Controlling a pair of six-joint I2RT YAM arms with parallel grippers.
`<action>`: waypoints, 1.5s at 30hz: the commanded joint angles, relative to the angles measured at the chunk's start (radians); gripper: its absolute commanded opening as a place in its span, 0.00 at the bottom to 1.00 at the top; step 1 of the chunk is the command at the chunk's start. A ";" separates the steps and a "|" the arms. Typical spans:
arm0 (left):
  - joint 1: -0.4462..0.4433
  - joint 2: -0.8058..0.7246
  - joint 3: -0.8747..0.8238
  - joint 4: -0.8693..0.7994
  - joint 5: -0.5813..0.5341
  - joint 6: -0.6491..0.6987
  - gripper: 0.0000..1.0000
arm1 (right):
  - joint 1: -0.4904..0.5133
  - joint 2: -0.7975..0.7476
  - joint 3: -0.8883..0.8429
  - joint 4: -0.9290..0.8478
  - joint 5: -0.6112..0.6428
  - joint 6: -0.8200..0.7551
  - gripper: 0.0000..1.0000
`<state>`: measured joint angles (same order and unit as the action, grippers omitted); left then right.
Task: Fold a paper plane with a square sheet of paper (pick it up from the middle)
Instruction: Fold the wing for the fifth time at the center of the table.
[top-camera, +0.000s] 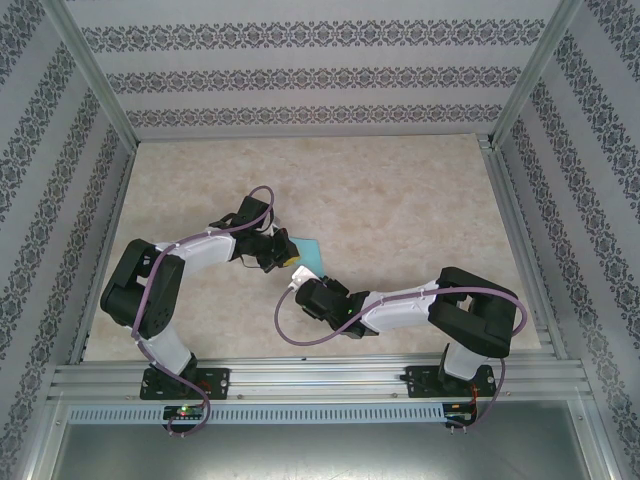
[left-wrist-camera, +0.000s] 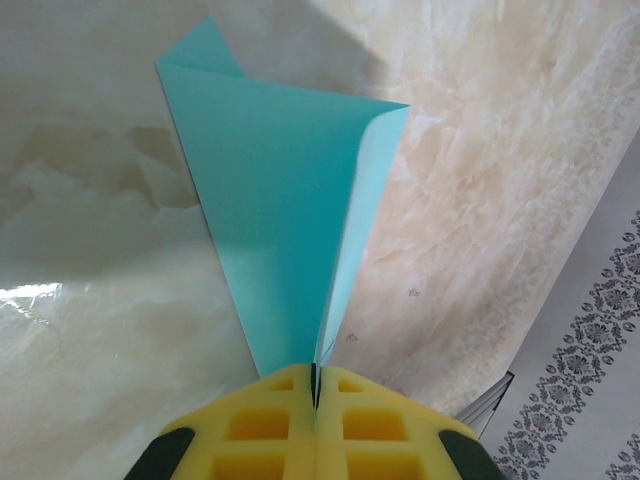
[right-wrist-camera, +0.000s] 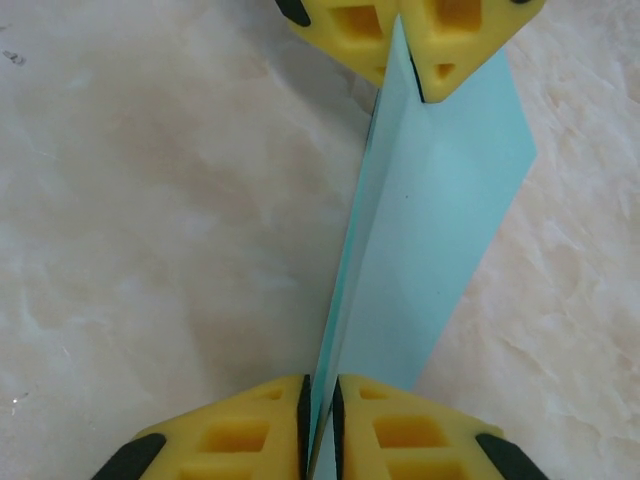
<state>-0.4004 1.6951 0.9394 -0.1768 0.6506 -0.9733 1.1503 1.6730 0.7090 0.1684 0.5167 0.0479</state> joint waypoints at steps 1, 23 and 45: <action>-0.012 -0.022 0.029 -0.047 -0.003 0.021 0.01 | 0.010 0.012 -0.001 0.017 0.034 0.003 0.16; 0.004 -0.244 -0.002 -0.249 -0.255 0.056 0.76 | -0.093 -0.073 -0.105 0.204 -0.284 0.064 0.00; 0.003 0.005 0.096 -0.215 -0.076 0.065 0.20 | -0.095 -0.054 -0.091 0.178 -0.273 0.039 0.02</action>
<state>-0.3992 1.6810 0.9997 -0.3542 0.5659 -0.9298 1.0561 1.6276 0.6189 0.3485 0.2451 0.0975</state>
